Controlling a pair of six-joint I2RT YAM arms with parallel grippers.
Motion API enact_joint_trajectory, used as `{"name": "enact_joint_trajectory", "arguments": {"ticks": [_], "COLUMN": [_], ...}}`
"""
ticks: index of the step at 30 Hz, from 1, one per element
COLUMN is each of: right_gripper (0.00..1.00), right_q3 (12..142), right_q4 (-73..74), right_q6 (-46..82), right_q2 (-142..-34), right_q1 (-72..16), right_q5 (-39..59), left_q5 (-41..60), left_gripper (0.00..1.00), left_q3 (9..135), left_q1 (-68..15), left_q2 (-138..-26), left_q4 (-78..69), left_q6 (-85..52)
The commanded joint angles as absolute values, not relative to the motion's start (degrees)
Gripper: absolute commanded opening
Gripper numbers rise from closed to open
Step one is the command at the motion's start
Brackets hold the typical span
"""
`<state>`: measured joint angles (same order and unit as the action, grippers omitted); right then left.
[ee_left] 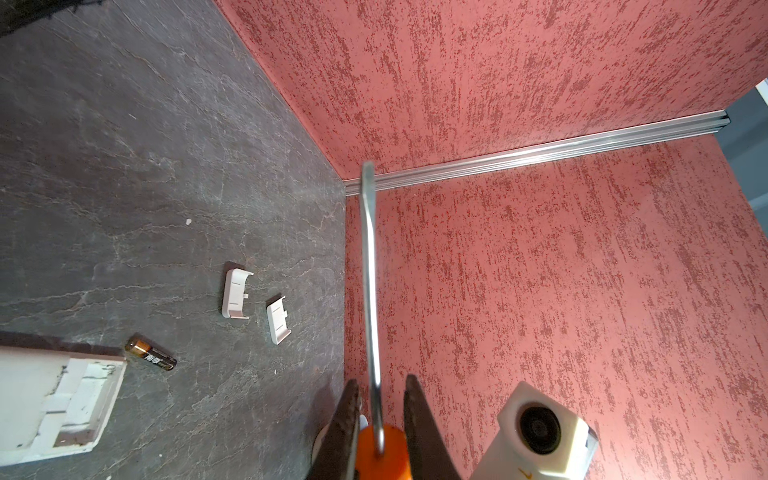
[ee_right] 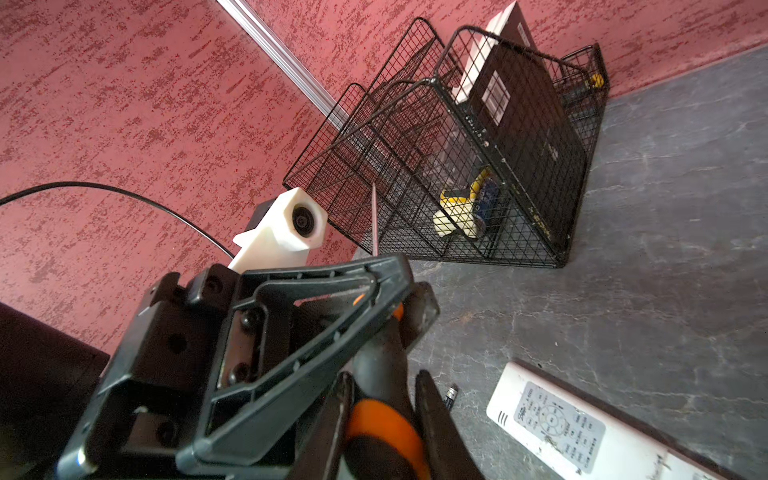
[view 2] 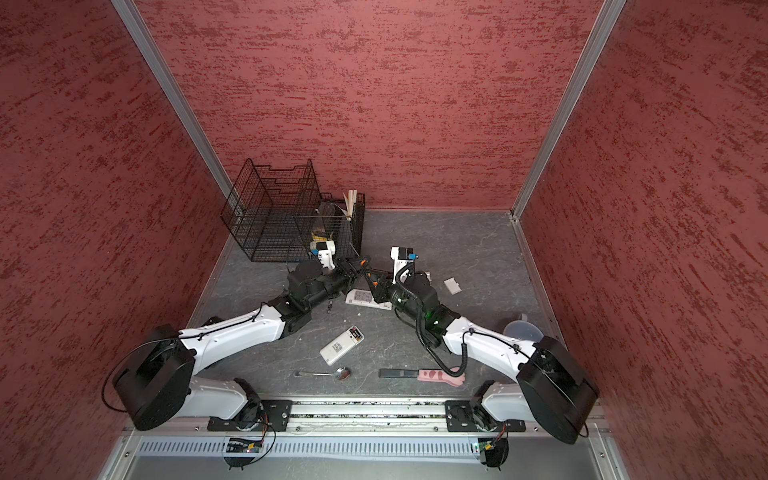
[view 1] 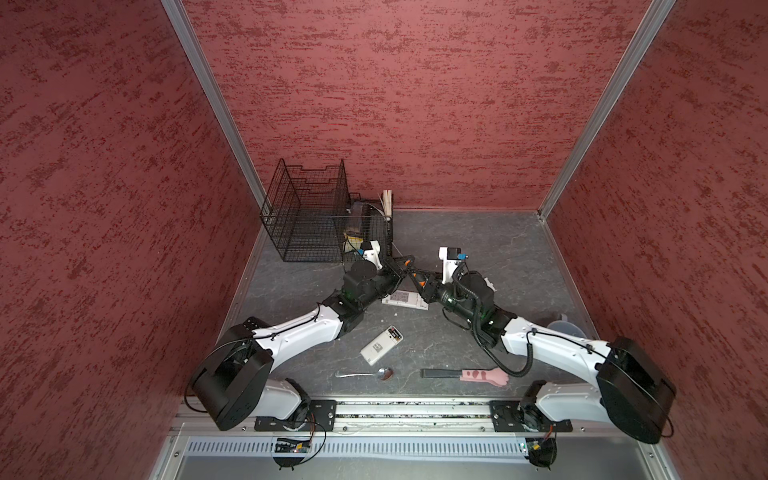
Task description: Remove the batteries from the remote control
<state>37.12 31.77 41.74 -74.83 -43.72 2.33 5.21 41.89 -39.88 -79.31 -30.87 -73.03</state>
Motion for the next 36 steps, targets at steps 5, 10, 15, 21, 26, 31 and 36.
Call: {"name": "enact_joint_trajectory", "arguments": {"ticks": [5, 10, 15, 21, 26, 31, 36], "right_gripper": [0.00, 0.00, 0.00, 0.00, 0.00, 0.00, 0.00], "right_q3": [37.33, 37.39, 40.67, 42.76, 43.76, 44.89, 46.35], "right_q4": [30.25, 25.95, 18.24, 12.35, 8.72, 4.18, -2.27], "right_q6": [42.42, 42.13, 40.68, 39.70, 39.47, 39.05, 38.35], "right_q2": [-70.07, -67.25, -67.15, -66.98, -66.10, -65.65, -64.89], "right_q1": [-43.07, -42.59, -41.93, -41.27, -41.03, -40.78, -40.58], "right_q5": [-3.68, -4.88, -2.07, 1.03, 2.99, 5.49, 8.35], "left_q5": [5.29, 4.75, 4.31, 3.76, 3.47, 3.34, 1.99], "left_gripper": [0.00, 0.01, 0.07, 0.17, 0.30, 0.42, 0.46], "left_q3": [39.52, 38.29, 36.58, 35.20, 34.59, 33.98, 33.14], "left_q1": [-40.34, -40.25, -39.97, -39.38, -39.03, -38.67, -38.05], "left_q2": [-78.16, -76.75, -75.31, -73.53, -72.58, -71.43, -67.85], "left_q4": [-30.10, -29.44, -29.37, -28.90, -28.19, -27.86, -23.06], "left_q6": [-71.92, -71.72, -71.63, -71.12, -70.59, -69.85, -68.04]}}
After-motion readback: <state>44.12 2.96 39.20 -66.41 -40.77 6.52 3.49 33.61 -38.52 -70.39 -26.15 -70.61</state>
